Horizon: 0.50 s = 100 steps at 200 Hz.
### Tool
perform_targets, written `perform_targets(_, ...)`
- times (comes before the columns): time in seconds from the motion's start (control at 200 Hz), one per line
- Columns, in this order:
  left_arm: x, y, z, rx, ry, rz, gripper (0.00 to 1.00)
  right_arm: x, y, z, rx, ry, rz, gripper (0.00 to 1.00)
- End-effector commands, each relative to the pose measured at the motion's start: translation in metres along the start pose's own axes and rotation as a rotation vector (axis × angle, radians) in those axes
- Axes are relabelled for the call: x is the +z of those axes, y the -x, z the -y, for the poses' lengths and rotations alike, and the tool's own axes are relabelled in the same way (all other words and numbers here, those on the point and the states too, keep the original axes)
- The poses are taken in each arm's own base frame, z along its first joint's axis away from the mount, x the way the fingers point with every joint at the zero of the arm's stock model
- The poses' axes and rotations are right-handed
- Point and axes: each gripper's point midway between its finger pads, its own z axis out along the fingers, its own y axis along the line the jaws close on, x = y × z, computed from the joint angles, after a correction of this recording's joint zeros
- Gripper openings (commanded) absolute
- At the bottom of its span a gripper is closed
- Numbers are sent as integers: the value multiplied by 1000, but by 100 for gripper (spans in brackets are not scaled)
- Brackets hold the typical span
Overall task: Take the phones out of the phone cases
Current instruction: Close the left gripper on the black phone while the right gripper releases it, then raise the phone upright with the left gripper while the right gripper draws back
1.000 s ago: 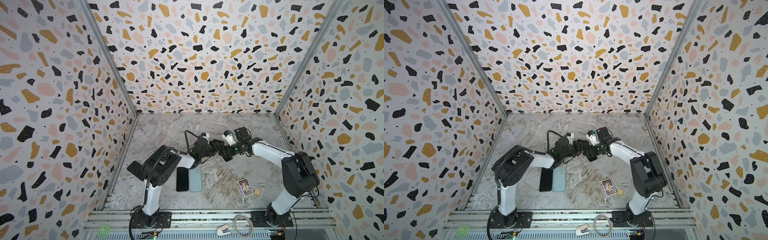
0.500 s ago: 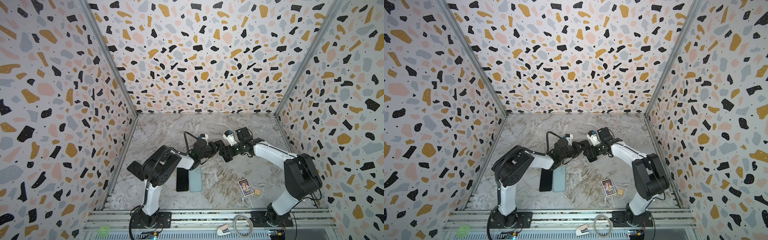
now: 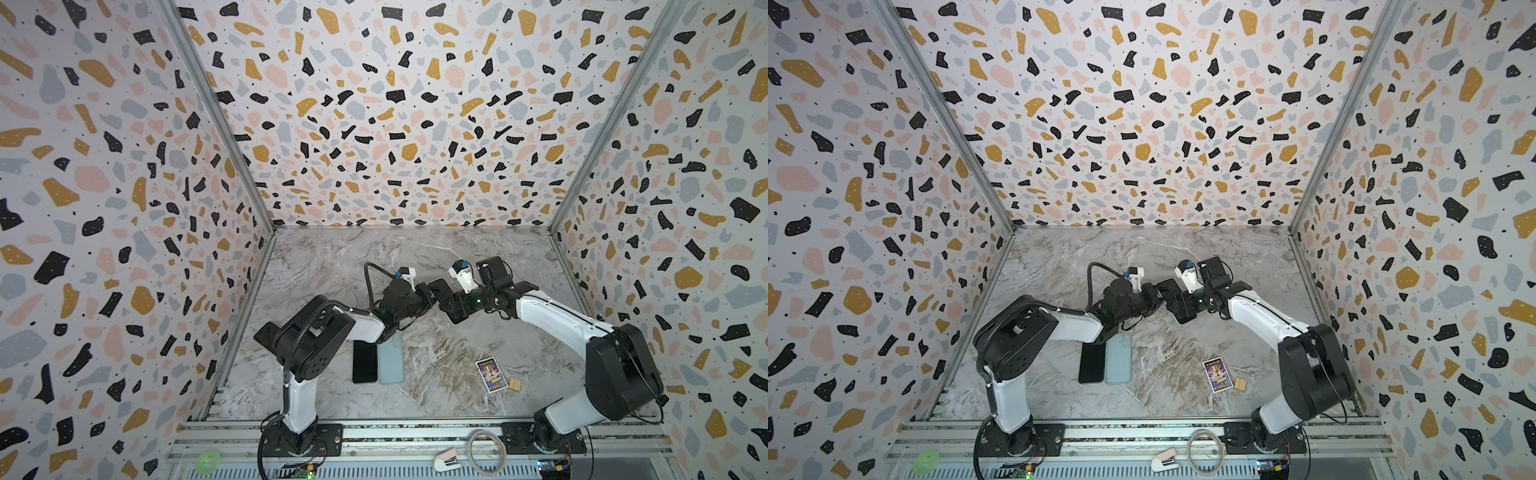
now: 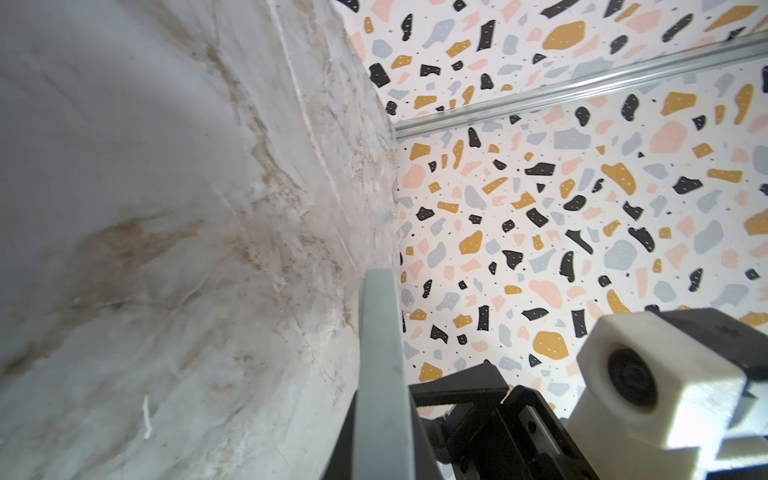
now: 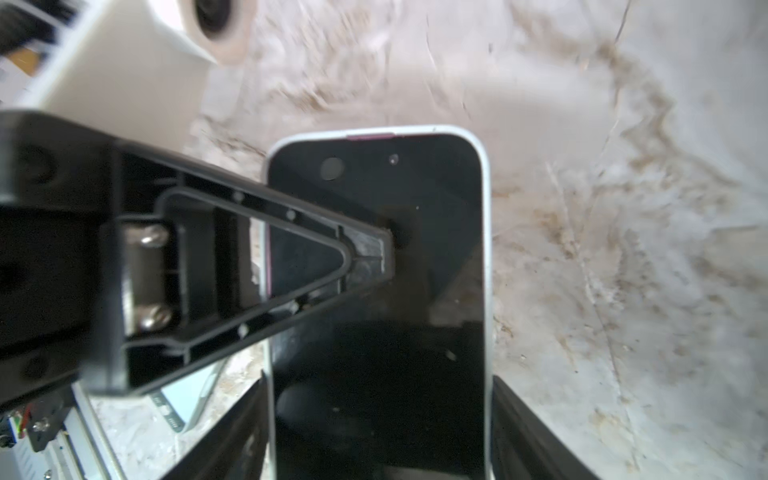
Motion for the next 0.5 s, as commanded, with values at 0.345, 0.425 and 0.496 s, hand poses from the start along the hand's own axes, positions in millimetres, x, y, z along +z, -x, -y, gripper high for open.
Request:
perform_targets(0.345, -98, 64, 175, 298, -392, 314, 0, -187, 53, -97, 62, 353, 670, 97)
perform_targets(0.425, -120, 68, 205, 320, -473, 358, 0, -204, 47, -113, 45, 437, 728, 96)
perform_targets(0.496, -139, 70, 228, 339, -534, 393, 0, -215, 41, -125, 24, 508, 780, 96)
